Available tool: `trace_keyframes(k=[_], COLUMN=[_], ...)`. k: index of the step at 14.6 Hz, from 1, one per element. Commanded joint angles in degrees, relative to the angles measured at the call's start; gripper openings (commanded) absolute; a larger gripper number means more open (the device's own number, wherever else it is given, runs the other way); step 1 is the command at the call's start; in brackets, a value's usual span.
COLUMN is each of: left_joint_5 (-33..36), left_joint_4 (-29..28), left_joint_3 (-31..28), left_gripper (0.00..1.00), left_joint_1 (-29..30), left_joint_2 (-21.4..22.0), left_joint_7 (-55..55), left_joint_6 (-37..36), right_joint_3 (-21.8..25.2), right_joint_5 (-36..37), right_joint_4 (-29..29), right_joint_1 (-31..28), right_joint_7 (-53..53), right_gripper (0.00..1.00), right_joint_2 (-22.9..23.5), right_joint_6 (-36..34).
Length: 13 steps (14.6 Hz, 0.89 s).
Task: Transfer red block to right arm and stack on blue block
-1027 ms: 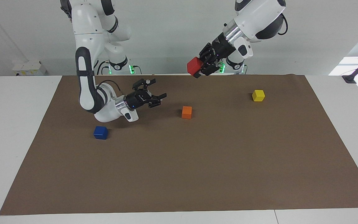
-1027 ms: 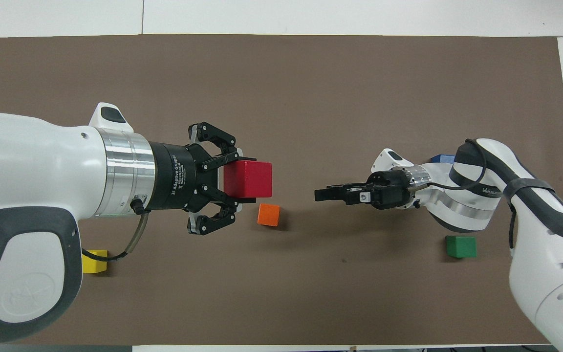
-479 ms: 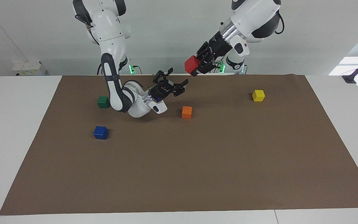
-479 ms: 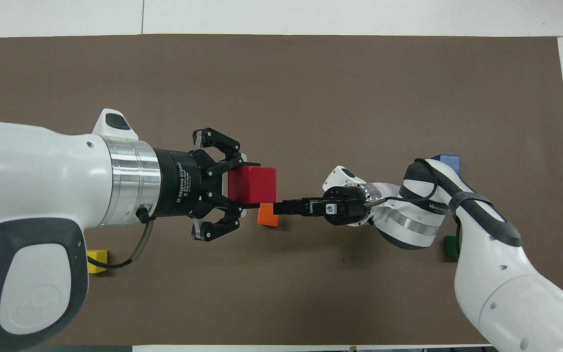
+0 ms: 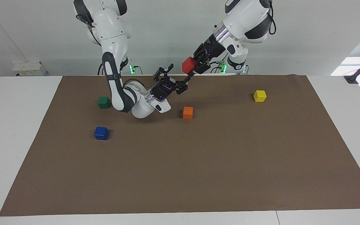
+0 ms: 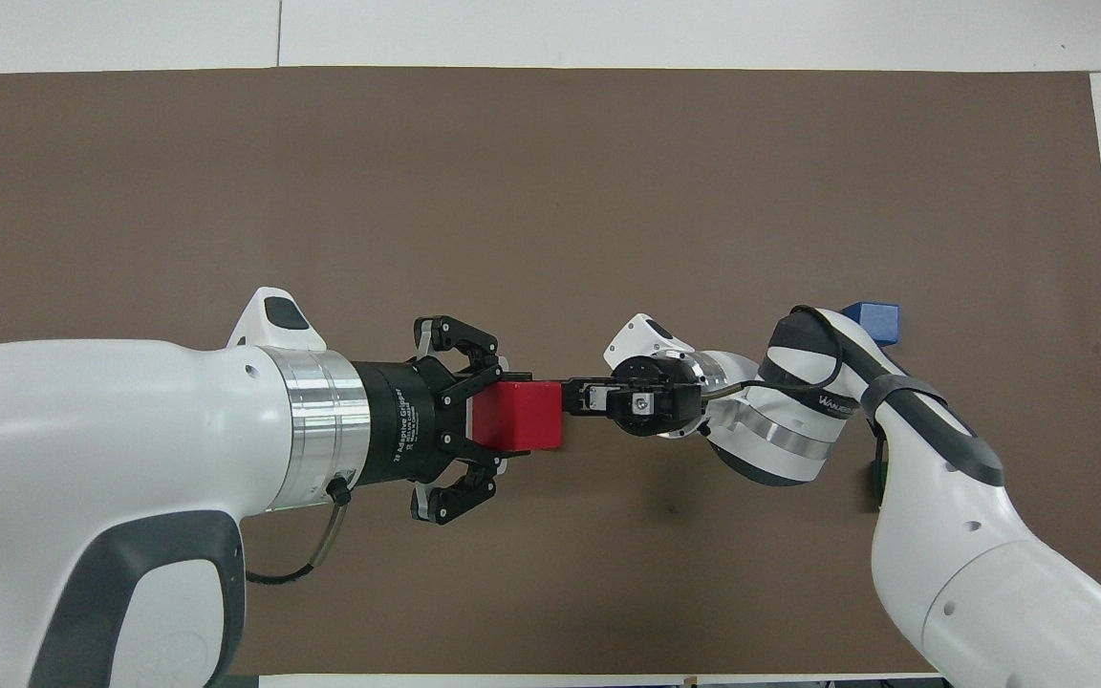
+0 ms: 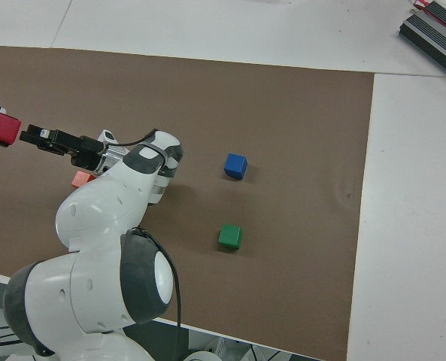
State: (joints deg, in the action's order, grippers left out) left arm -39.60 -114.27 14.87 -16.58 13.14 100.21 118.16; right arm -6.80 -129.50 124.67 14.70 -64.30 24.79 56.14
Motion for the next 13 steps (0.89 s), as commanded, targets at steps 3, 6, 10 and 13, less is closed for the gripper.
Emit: trace_keyframes(k=[3, 6, 10, 13], left_joint_5=[-1.44, -1.44, -1.44, -1.44], left_joint_4=[-4.56, -4.56, -4.56, -4.56], left_joint_3=[-0.55, -0.55, -0.55, -0.55], left_gripper=[0.0, 0.0, 0.0, 0.0], left_joint_1=[-3.28, -3.99, -3.9, -3.9], left_joint_2=[2.86, 2.25, 2.16, 2.16], left_joint_7=[0.86, 1.39, 1.39, 1.47], left_joint_6=[5.93, 6.82, 6.91, 6.91], right_joint_3=[-0.41, -0.41, -0.41, -0.41], right_joint_5=[-2.86, -2.77, -2.77, -2.77], right_joint_4=[-1.27, -1.27, -1.27, -1.09], right_joint_1=[1.65, 2.08, 2.0, 2.26], right_joint_7=[-2.58, -2.94, -3.02, -4.96], right_gripper=[1.0, 1.0, 0.79, 0.03], right_joint_2=[0.61, 0.61, 0.44, 0.18], right_joint_6=[1.16, 1.34, 1.34, 2.57])
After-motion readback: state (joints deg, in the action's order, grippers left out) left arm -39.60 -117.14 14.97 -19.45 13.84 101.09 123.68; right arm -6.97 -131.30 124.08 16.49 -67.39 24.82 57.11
